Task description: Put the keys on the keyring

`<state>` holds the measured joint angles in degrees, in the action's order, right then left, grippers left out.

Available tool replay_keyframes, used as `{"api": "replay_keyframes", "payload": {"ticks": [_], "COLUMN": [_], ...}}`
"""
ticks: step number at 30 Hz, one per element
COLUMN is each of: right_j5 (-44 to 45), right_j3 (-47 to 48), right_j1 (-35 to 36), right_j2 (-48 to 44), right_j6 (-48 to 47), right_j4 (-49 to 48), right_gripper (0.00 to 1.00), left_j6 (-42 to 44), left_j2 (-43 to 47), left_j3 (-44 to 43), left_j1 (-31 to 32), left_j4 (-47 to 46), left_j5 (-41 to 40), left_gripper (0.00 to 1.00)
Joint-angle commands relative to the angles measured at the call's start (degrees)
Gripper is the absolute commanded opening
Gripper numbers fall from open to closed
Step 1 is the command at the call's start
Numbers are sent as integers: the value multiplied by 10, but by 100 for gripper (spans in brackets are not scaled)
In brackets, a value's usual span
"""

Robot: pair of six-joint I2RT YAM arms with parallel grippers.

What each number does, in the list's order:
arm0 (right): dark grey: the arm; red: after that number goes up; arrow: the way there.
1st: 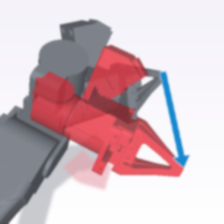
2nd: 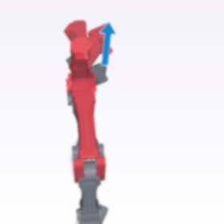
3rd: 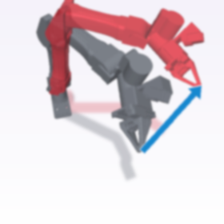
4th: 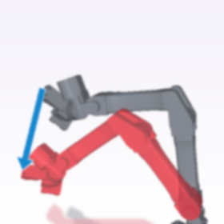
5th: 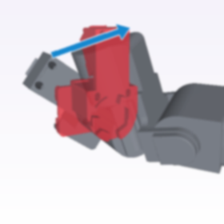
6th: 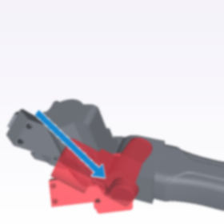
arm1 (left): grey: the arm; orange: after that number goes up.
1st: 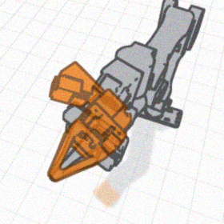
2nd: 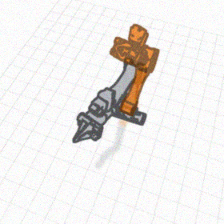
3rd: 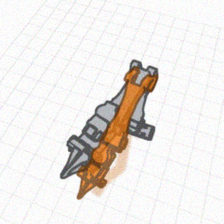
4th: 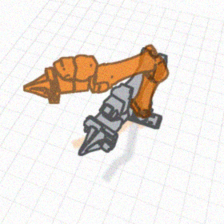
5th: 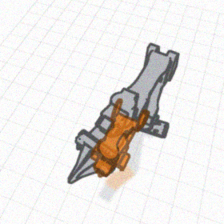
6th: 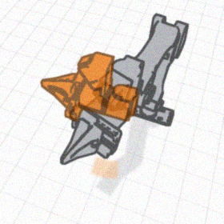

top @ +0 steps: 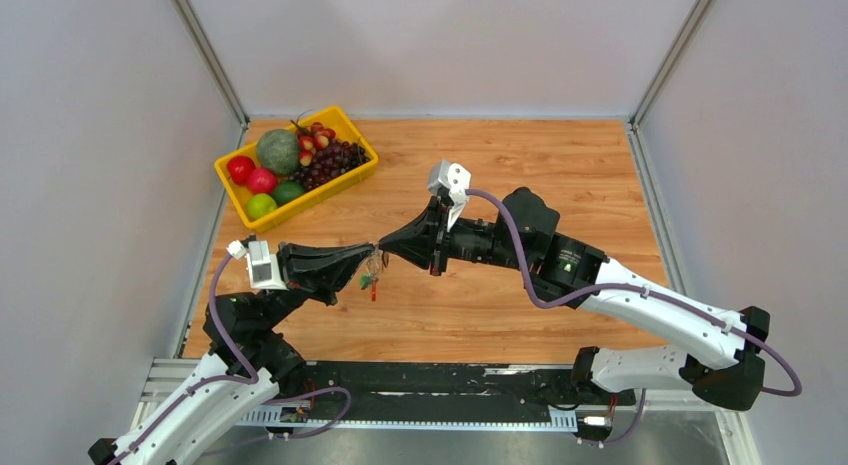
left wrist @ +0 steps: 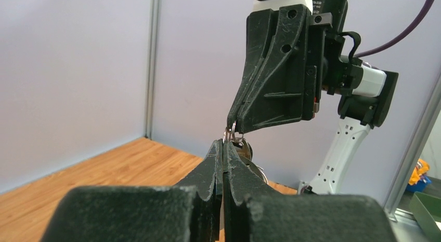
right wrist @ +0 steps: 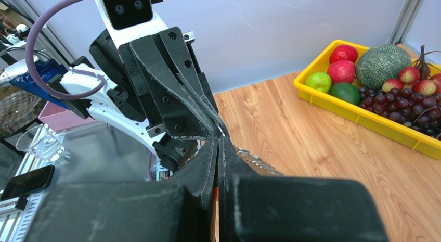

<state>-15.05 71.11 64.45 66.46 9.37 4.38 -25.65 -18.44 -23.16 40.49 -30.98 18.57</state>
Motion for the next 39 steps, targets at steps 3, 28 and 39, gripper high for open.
{"api": "replay_keyframes", "payload": {"ticks": [3,28,39], "right_j5": [19,50,38], "right_j3": [28,2,-14], "right_j1": [4,5,4], "right_j2": [-1,-9,-15], "right_j6": [-1,23,43], "right_j4": [-36,-31,-30], "right_gripper": [0,0,4], "left_j6": [-11,-34,-52], "left_j2": [-3,13,15], "left_j3": [-15,14,31], "left_j1": [2,2,2], "left_j4": [-23,-111,-167], "left_j5": [-2,21,35], "left_gripper": [0,0,0]}}
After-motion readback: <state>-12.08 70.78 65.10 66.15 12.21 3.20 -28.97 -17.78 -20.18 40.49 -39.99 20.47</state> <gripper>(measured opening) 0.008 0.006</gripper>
